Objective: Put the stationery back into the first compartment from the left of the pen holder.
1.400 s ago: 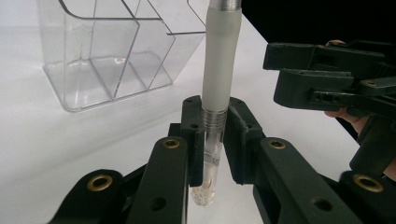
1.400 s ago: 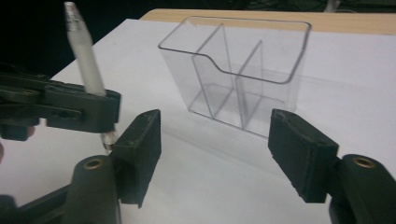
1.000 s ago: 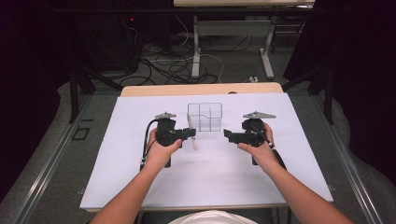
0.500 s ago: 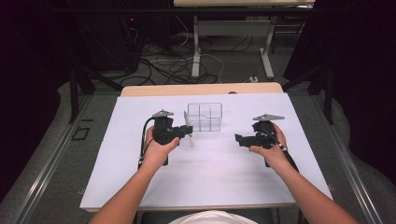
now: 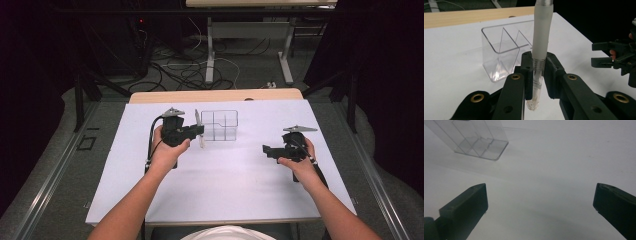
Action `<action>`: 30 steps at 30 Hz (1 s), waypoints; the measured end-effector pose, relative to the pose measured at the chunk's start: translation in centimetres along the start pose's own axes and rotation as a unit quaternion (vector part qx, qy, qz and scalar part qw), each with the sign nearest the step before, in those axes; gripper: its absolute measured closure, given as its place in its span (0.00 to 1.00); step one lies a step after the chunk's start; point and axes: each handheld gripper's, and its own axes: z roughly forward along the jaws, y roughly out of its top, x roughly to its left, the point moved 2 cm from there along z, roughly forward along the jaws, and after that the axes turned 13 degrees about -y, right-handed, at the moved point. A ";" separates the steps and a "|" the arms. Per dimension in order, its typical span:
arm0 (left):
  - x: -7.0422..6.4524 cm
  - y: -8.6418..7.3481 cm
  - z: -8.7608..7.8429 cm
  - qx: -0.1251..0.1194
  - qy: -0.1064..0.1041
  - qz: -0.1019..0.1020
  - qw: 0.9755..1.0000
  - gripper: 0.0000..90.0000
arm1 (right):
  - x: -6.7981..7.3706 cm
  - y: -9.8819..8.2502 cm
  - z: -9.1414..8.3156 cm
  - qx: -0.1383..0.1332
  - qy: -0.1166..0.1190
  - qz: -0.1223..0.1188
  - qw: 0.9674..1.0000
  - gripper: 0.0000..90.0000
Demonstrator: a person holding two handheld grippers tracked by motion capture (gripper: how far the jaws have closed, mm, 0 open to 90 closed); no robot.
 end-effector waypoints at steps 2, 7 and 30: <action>0.0 0.6 0.0 -0.003 0.004 0.005 1.000 0.88 | -0.3 0.0 -0.1 -0.004 0.000 0.011 1.000 0.00; 0.0 1.9 -0.1 -0.007 0.012 0.017 1.000 0.88 | -0.6 -0.2 -0.2 -0.002 0.002 0.012 1.000 0.00; 0.7 5.8 1.1 -0.029 0.048 0.032 0.998 0.88 | -0.9 -0.6 0.2 -0.009 -0.001 0.017 1.000 0.00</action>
